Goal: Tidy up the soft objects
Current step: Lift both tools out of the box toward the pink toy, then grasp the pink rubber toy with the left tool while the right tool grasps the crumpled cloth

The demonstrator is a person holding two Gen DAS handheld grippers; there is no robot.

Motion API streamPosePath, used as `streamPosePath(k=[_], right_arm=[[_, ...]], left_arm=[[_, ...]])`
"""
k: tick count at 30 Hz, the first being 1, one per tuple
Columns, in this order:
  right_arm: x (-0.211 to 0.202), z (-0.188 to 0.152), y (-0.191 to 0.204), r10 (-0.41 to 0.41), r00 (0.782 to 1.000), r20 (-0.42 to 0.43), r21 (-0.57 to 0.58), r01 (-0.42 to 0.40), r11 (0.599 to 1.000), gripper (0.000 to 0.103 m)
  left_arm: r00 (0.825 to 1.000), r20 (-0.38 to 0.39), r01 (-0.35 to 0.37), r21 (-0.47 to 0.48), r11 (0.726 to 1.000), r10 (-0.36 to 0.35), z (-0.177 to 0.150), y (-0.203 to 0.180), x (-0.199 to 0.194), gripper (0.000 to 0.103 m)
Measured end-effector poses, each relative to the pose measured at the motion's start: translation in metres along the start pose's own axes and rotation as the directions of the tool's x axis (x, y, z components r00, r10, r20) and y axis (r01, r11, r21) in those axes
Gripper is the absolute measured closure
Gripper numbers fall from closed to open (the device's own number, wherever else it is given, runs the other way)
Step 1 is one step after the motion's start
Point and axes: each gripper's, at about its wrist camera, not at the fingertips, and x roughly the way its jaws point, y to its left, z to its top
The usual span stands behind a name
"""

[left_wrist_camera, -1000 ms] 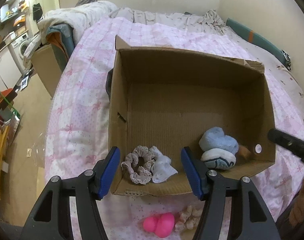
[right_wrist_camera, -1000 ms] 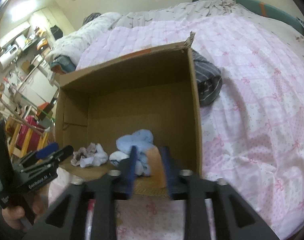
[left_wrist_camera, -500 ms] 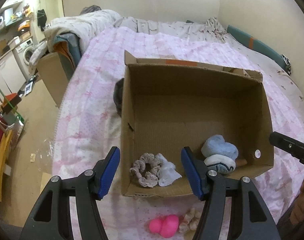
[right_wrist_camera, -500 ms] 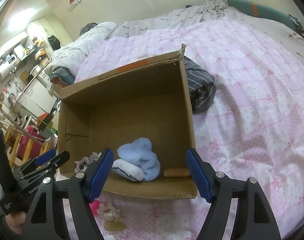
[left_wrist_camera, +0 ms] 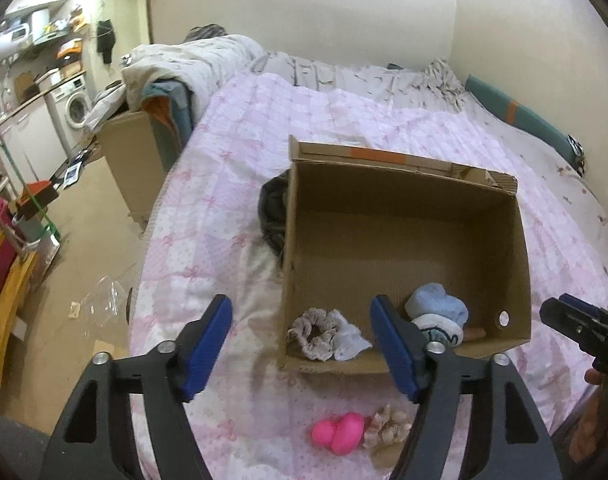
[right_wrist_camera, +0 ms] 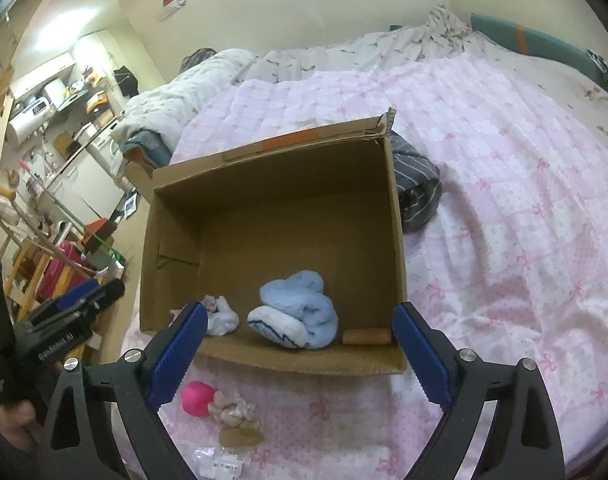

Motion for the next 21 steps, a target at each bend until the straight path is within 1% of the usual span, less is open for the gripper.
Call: streamPosePath(k=[2, 5, 6, 8, 10, 12, 15, 19, 20, 21], right_arm=[[-0.004, -0.003, 0.002, -0.008, 1.0, 0.004, -0.008, 0.008, 1.0, 0.003], [-0.005, -0.011, 0.002, -0.013, 1.0, -0.007, 0.006, 0.013, 1.0, 0.003], [-0.006, -0.013, 0.002, -0.017, 1.0, -0.012, 0.009, 0.017, 1.0, 0.003], [-0.005, -0.017, 0.002, -0.019, 0.999, -0.029, 0.019, 0.019, 1.0, 0.003], [-0.004, -0.021, 0.003, -0.016, 0.999, -0.047, 0.031, 0.017, 0.999, 0.003], [-0.002, -0.025, 0.004, -0.013, 0.998, -0.067, 0.043, 0.016, 0.999, 0.003], [0.002, -0.032, 0.006, -0.021, 0.995, -0.096, 0.049, 0.026, 0.998, 0.003], [0.006, -0.036, 0.008, -0.028, 0.993, -0.118, 0.042, 0.033, 0.999, 0.003], [0.007, -0.036, 0.008, -0.029, 0.992, -0.121, 0.043, 0.034, 0.998, 0.003], [0.008, -0.036, 0.007, -0.029, 0.992, -0.124, 0.047, 0.035, 0.998, 0.003]], left_arm=[[1.0, -0.017, -0.026, -0.013, 1.0, 0.026, -0.005, 0.007, -0.002, 0.033], [0.997, -0.074, -0.016, -0.056, 0.998, 0.011, -0.012, 0.018, 0.001, 0.033], [0.994, -0.106, -0.009, -0.077, 0.997, 0.001, -0.016, 0.022, 0.004, 0.033], [0.988, -0.155, 0.014, -0.099, 0.995, -0.029, -0.022, 0.025, 0.01, 0.033], [0.975, -0.215, 0.035, -0.109, 0.993, -0.058, -0.03, 0.024, 0.019, 0.033], [0.962, -0.26, 0.056, -0.098, 0.994, -0.08, -0.038, 0.018, 0.026, 0.033], [0.929, -0.356, 0.097, -0.042, 0.994, -0.106, -0.052, 0.0, 0.043, 0.033], [0.874, -0.465, 0.154, -0.012, 0.988, -0.142, -0.072, -0.019, 0.067, 0.034], [0.865, -0.482, 0.156, -0.007, 0.988, -0.14, -0.075, -0.021, 0.071, 0.035], [0.858, -0.497, 0.149, 0.006, 0.989, -0.126, -0.079, -0.025, 0.076, 0.039]])
